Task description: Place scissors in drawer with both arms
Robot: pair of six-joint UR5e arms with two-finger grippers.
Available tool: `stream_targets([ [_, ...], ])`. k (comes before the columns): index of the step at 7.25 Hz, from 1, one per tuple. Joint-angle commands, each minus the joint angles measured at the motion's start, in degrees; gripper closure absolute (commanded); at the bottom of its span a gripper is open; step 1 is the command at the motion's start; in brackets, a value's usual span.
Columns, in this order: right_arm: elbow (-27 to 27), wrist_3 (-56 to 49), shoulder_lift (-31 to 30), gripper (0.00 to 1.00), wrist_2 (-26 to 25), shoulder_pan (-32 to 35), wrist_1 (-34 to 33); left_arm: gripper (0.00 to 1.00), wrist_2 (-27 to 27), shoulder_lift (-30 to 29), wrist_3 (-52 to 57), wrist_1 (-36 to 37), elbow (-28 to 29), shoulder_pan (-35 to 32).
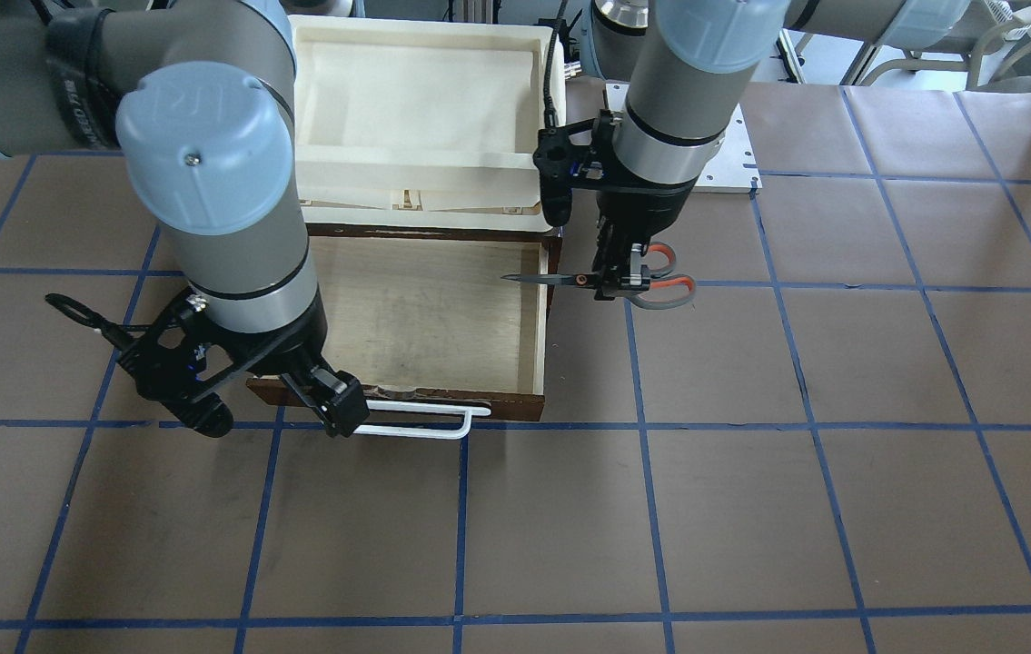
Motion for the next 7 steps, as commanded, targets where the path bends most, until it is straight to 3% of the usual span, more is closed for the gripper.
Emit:
stream_targets([
  [1, 0.6, -22.8, -4.3, 0.00, 1.4, -4.4, 0.3, 1.00, 0.0, -1.6, -7.2, 0.5, 1.4, -5.8],
  [4, 3.5, -28.4, -8.4, 0.00, 1.5, -5.5, 1.3, 1.00, 0.4, -5.5, -11.0, 1.1, 4.3, -8.6],
  [7, 5.8, -32.6, -10.2, 0.00, 1.7, -5.7, 1.0, 1.00, 0.6, -10.9, -13.4, 6.4, 5.8, -11.0],
])
